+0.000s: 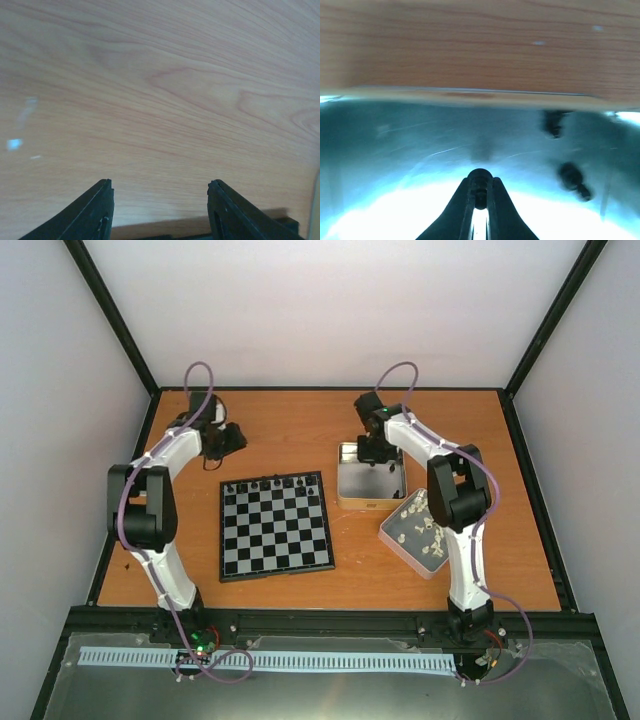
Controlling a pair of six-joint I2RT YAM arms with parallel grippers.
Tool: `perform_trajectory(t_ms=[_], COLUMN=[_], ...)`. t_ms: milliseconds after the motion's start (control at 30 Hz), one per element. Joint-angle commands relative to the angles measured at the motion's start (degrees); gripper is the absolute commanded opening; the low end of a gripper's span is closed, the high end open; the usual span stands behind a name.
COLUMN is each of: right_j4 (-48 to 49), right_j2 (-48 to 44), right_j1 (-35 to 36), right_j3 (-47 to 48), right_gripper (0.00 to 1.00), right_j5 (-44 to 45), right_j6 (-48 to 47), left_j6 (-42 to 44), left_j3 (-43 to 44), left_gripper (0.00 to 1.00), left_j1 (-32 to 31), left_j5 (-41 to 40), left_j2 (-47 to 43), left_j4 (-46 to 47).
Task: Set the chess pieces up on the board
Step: Pick up the chess piece from the storage box, then place the chess piece on the chessboard.
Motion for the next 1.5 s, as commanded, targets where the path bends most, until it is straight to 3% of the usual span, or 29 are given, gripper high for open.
perform_trajectory(t_ms=[0, 200, 567, 800, 1133, 1467], right_j4=[-1.58, -2.01, -3.09, -4.44, -4.46, -3.84], right_j2=[-5.80, -5.85, 3.18, 7.42, 9.85, 12.04], right_j1=[6.50, 15.02, 24.11, 26.26, 27.53, 27.38], right_j3=[4.13, 9.29, 15.58, 18.07, 18.84, 20.48], right_gripper=[0.04, 0.05, 0.04, 0.05, 0.06, 0.11], right_j5=[-2.77, -1.43, -11.46, -13.04, -5.54, -6.27], right_j6=[-1.46, -8.77, -20.46, -21.15, -18.65, -19.36], left_j6=[-4.81, -6.33, -9.06, -10.01, -9.06, -9.11], left_j3=[-3.61, -6.86, -8.89, -10.19, -10.56, -10.06], left_gripper=[0.53, 0.53, 0.53, 0.53, 0.53, 0.53], left_j1=[4.12, 7.43, 9.14, 12.01, 12.38, 12.38], left_j5=[-4.48, -6.45, -8.81, -3.68, -3.60, -2.91], left_j2=[-4.17, -5.78, -6.14, -4.79, -4.72, -3.80], left_j4=[2.35, 2.14, 1.00, 1.39, 1.90, 2.10])
